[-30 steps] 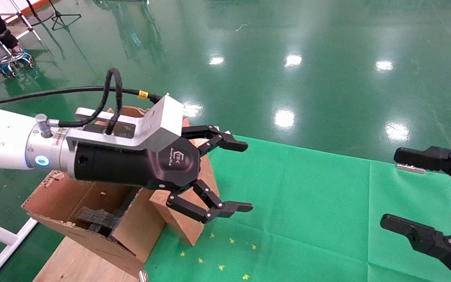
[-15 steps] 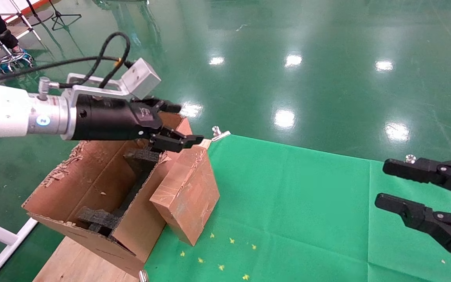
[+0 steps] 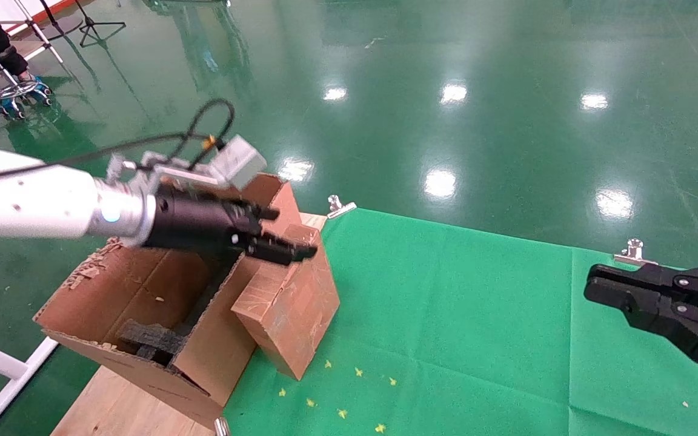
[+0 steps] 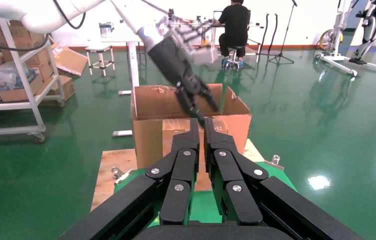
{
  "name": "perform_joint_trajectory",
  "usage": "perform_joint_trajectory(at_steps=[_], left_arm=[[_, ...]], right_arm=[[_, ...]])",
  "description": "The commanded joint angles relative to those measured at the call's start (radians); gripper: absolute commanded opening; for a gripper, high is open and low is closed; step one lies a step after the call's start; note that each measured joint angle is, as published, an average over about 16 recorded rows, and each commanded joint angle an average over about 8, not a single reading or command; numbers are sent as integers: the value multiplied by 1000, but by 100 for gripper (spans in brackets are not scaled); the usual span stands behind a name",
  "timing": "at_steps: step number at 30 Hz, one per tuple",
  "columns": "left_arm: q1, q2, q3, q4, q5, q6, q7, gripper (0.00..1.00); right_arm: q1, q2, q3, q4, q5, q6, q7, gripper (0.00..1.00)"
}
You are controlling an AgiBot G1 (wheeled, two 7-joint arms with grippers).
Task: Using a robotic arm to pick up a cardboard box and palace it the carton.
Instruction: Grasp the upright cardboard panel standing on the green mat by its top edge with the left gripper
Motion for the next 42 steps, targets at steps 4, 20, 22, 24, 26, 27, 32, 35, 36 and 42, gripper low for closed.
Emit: perform_joint_trajectory(at_steps=[4,20,22,24,26,27,32,35,36,42], left_arm=[[29,1,13,-2,19,-11,-13,100],[45,0,16,-1,30,-28,-13,100],[44,1,16,3,29,-27,-11,100],[42,3,16,8,28,-27,-8,100],[41,4,16,15,27,-25,-3,100],[41,4,17,19,28,-25,-1,100],[46,4,19,29,27,-24,4,100],[52,3,19,30,21,-26,6,100],[53,3,18,30,19,-26,7,100],[61,3,17,29,7,-27,12,100]], right_arm=[[0,0,0,0,0,0,0,0],[0,0,0,0,0,0,0,100],[0,0,0,0,0,0,0,100],[0,0,0,0,0,0,0,100],[0,0,0,0,0,0,0,100],[0,0,0,0,0,0,0,100],[0,0,0,0,0,0,0,100],[0,0,0,0,0,0,0,100],[0,0,0,0,0,0,0,100],[0,0,0,-1,1,0,0,100]])
